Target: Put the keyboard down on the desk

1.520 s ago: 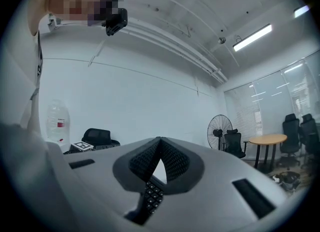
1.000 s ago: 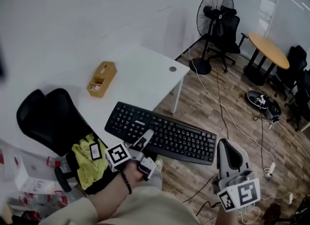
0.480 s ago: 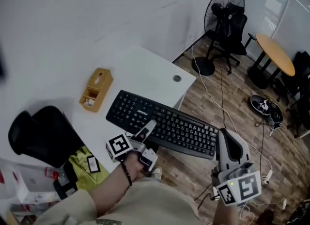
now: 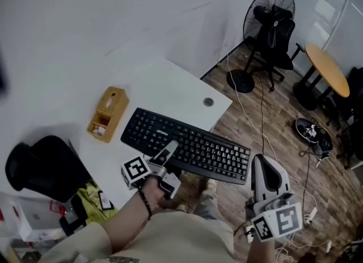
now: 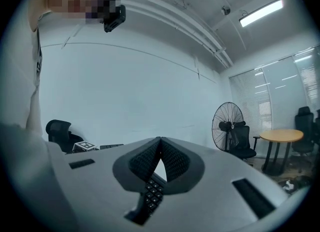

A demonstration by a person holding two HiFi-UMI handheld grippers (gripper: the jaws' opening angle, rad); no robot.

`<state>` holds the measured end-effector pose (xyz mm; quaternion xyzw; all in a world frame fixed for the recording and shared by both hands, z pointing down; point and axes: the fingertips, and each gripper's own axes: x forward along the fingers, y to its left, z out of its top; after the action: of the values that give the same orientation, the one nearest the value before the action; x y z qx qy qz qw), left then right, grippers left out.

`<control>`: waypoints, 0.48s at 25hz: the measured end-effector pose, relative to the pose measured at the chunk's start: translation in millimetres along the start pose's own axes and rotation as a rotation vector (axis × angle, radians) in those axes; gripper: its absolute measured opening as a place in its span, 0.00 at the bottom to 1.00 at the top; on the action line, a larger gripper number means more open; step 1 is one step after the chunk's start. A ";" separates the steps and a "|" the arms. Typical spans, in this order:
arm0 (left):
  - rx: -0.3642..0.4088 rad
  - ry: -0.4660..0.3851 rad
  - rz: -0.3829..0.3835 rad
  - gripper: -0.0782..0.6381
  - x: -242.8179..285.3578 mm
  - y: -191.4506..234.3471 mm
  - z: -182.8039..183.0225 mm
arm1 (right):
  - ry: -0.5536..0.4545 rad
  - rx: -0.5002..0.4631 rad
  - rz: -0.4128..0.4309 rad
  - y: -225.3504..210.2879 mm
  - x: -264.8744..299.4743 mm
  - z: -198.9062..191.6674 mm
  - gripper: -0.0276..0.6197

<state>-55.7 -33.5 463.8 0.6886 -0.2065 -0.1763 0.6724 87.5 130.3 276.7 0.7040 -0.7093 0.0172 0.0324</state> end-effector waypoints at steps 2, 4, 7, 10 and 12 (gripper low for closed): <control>0.003 -0.008 0.011 0.23 14.7 4.9 5.4 | 0.005 0.014 0.007 -14.8 14.5 -6.1 0.08; 0.007 -0.020 0.020 0.23 31.4 9.7 10.7 | 0.008 0.024 0.023 -29.6 31.4 -10.3 0.08; 0.012 -0.046 0.042 0.23 58.8 16.2 19.0 | 0.012 0.022 0.065 -51.3 60.1 -12.5 0.08; 0.008 -0.075 0.059 0.23 91.3 16.2 26.0 | 0.016 0.019 0.116 -77.9 93.0 -12.3 0.08; 0.005 -0.103 0.063 0.23 112.8 14.8 33.9 | 0.017 0.022 0.143 -95.3 117.0 -11.7 0.08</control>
<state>22.1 -121.4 481.3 0.6734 -0.2629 -0.1895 0.6644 182.3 13.6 294.6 0.6516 -0.7573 0.0333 0.0296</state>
